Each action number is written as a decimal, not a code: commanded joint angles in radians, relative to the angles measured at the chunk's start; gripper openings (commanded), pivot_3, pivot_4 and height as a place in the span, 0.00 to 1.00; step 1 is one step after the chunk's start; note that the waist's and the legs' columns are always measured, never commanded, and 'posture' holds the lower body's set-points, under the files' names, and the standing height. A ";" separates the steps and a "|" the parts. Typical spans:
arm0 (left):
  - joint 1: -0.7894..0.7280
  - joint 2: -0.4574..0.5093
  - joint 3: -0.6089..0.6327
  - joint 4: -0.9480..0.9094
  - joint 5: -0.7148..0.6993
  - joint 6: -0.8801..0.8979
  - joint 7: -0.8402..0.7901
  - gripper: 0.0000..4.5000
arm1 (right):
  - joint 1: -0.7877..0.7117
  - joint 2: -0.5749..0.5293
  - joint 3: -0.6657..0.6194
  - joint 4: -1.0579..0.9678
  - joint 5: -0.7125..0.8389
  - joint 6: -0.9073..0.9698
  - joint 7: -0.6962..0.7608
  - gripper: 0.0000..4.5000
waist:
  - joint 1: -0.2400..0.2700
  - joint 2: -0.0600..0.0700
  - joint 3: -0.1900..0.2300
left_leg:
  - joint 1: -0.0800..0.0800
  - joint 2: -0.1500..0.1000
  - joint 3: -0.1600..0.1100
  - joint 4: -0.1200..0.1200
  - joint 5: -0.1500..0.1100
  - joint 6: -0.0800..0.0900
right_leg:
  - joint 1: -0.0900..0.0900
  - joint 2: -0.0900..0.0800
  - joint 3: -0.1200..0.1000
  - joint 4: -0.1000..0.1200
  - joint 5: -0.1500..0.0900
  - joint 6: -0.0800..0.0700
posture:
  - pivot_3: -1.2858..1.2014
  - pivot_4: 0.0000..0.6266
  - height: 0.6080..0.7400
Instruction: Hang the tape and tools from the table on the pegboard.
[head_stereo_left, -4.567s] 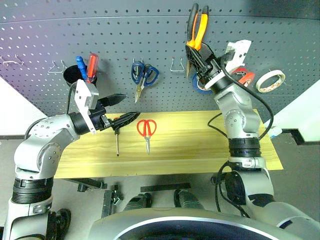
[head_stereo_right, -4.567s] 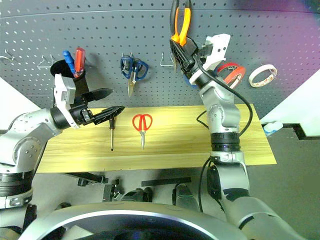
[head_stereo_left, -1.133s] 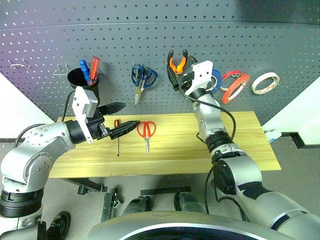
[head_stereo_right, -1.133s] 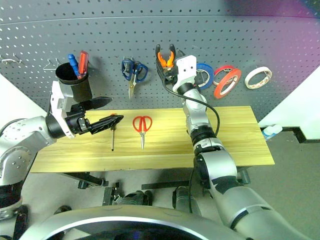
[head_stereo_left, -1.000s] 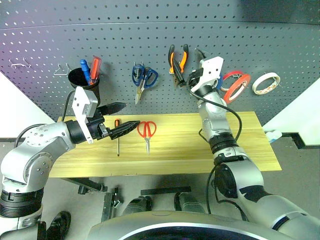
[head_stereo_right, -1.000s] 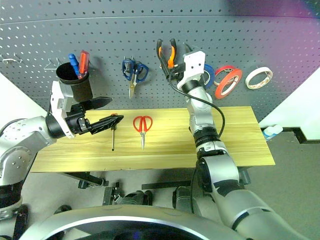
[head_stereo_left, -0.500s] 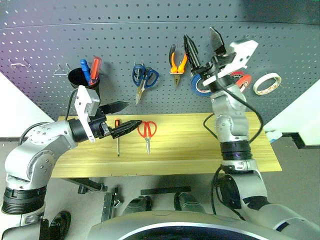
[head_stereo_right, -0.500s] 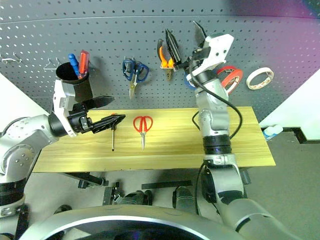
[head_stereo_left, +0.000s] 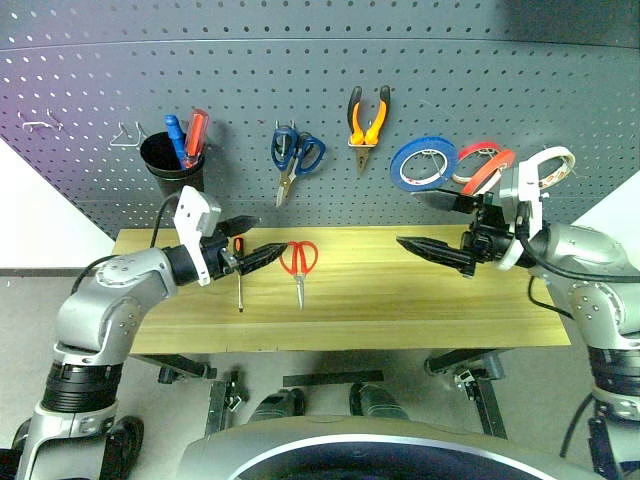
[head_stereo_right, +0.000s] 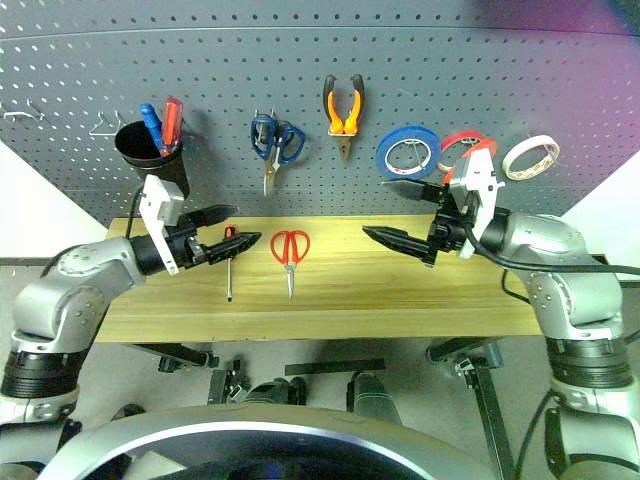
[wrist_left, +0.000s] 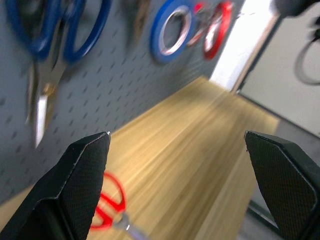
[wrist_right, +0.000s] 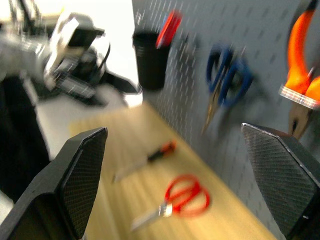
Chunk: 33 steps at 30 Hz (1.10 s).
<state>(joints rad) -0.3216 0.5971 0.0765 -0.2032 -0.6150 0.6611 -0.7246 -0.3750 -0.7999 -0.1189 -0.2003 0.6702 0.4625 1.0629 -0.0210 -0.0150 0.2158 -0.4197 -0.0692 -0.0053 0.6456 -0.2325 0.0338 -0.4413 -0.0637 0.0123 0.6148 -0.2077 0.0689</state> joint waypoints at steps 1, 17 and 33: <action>-0.030 -0.065 -0.027 0.079 0.103 -0.048 0.111 1.00 | -0.007 -0.053 0.022 -0.004 -0.033 0.003 0.070 1.00 | 0.001 -0.001 0.001 | 0.000 0.000 0.000 0.000 0.000 0.000 | 0.000 0.000 0.000 0.000 0.000 0.000 | 0.46 0.36 1.00; -0.232 -0.381 -0.233 0.260 0.408 0.309 0.527 1.00 | -0.008 -0.062 -0.034 -0.095 0.086 0.138 0.095 1.00 | 0.000 -0.008 0.023 | -0.007 0.000 0.000 0.002 -0.002 0.003 | -0.005 -0.001 -0.001 -0.002 0.001 0.001 | 0.44 0.44 1.00; -0.312 -0.509 -0.224 0.315 0.479 0.556 0.654 1.00 | 0.078 -0.057 -0.073 -0.104 0.075 0.058 0.159 1.00 | -0.033 -0.010 0.049 | -0.007 0.000 0.000 0.003 -0.003 0.004 | -0.005 -0.002 -0.001 -0.002 0.001 0.004 | 0.41 0.48 1.00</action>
<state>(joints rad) -0.6096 0.0831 -0.1475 0.1112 -0.1584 1.2441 -0.0781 -0.2980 -0.8435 -0.1679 -0.2693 0.7387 0.5353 1.2127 -0.0541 -0.0254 0.2651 -0.4270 -0.0691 -0.0048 0.6485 -0.2351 0.0375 -0.4459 -0.0652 0.0110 0.6131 -0.2065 0.0725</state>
